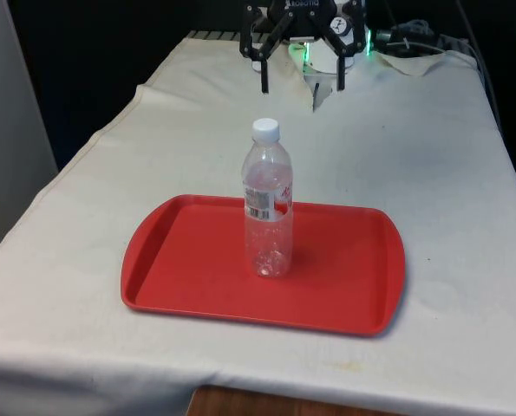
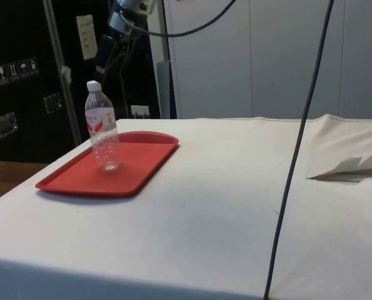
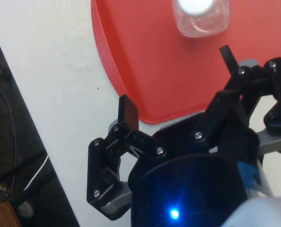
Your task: Place the bottle upright on the tray.
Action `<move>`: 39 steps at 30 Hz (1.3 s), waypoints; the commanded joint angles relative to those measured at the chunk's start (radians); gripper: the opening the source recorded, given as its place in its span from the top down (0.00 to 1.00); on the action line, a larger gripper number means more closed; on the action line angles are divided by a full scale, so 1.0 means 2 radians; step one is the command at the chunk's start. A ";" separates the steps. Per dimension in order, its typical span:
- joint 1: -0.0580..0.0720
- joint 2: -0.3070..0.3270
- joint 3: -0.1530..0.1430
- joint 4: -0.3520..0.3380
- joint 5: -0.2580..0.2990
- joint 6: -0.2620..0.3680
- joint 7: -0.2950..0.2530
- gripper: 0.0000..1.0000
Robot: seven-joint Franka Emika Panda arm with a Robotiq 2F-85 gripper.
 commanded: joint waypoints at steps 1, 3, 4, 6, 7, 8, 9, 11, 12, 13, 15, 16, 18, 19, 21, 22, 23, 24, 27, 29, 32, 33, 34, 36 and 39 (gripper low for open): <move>0.000 0.000 0.000 0.000 0.000 0.000 0.000 0.00; 0.001 0.001 -0.002 -0.001 -0.004 0.000 0.003 0.00; 0.001 0.000 -0.002 0.000 -0.003 0.000 0.002 0.00; 0.001 0.001 -0.002 0.000 -0.004 0.000 0.002 0.00; 0.001 0.002 -0.003 0.000 -0.006 0.000 0.003 0.00; 0.001 0.002 -0.003 0.000 -0.007 0.000 0.003 0.00; 0.002 0.002 -0.004 0.000 -0.007 0.000 0.003 0.00; 0.002 0.003 -0.008 0.001 -0.018 -0.002 0.005 0.00; 0.000 0.000 -0.001 0.000 -0.003 0.000 -0.003 0.00; 0.002 0.003 -0.008 0.001 -0.018 -0.002 0.005 0.00; 0.003 0.004 -0.011 0.002 -0.029 -0.003 0.009 0.00; 0.003 0.004 -0.011 0.002 -0.033 -0.004 0.011 0.00; 0.003 0.004 -0.012 0.003 -0.041 -0.006 0.014 0.00; 0.003 0.004 -0.013 0.004 -0.049 -0.008 0.018 0.00; 0.003 0.003 -0.014 0.005 -0.053 -0.010 0.020 0.00; 0.003 0.003 -0.014 0.006 -0.057 -0.013 0.023 0.00; 0.003 0.002 -0.015 0.007 -0.060 -0.014 0.025 0.00; 0.003 0.002 -0.015 0.008 -0.065 -0.016 0.028 0.00; 0.003 0.001 -0.016 0.011 -0.074 -0.021 0.033 0.00; 0.003 0.001 -0.016 0.012 -0.078 -0.023 0.035 0.00; 0.003 -0.001 -0.018 0.015 -0.089 -0.030 0.040 0.00; 0.003 -0.002 -0.019 0.016 -0.092 -0.032 0.041 0.00; 0.002 -0.002 -0.019 0.017 -0.094 -0.033 0.043 0.00; 0.002 -0.003 -0.019 0.018 -0.099 -0.036 0.045 0.00; 0.002 -0.005 -0.019 0.020 -0.102 -0.039 0.046 0.00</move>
